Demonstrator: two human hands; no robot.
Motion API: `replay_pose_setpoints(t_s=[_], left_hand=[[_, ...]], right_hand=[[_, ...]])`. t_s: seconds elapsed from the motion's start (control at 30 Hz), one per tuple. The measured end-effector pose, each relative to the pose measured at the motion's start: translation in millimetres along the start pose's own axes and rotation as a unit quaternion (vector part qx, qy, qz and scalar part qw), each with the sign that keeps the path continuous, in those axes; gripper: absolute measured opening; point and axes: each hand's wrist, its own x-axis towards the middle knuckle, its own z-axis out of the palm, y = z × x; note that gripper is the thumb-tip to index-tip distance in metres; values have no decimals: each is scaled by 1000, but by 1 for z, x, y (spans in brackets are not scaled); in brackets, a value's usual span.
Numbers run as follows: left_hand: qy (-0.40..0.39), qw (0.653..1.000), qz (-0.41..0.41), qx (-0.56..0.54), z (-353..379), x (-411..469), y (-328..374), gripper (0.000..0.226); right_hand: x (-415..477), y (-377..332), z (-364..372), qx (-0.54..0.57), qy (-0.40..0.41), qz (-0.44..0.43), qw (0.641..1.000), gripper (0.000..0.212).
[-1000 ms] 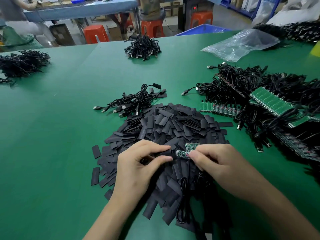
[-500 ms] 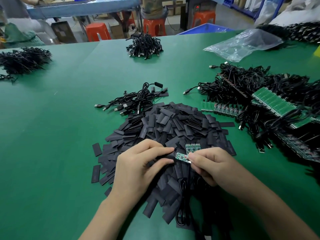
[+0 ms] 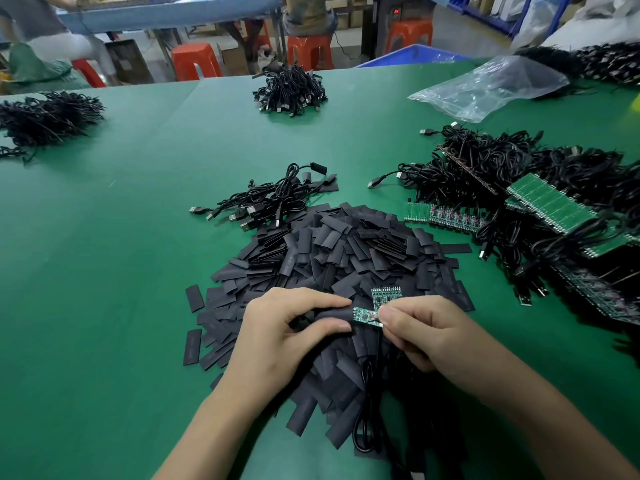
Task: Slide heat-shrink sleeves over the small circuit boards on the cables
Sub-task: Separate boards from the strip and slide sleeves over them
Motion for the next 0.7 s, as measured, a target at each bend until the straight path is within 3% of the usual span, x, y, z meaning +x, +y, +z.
replay_pose_setpoints(t_s=[0.4, 0.7], left_hand=[[-47, 995, 39, -75, -1, 2, 4, 21], [-33, 996, 82, -15, 3, 1, 7, 24]], right_hand=[[-2, 0, -3, -32, -22, -12, 999, 47], [-2, 3, -3, -45, -24, -14, 999, 48]])
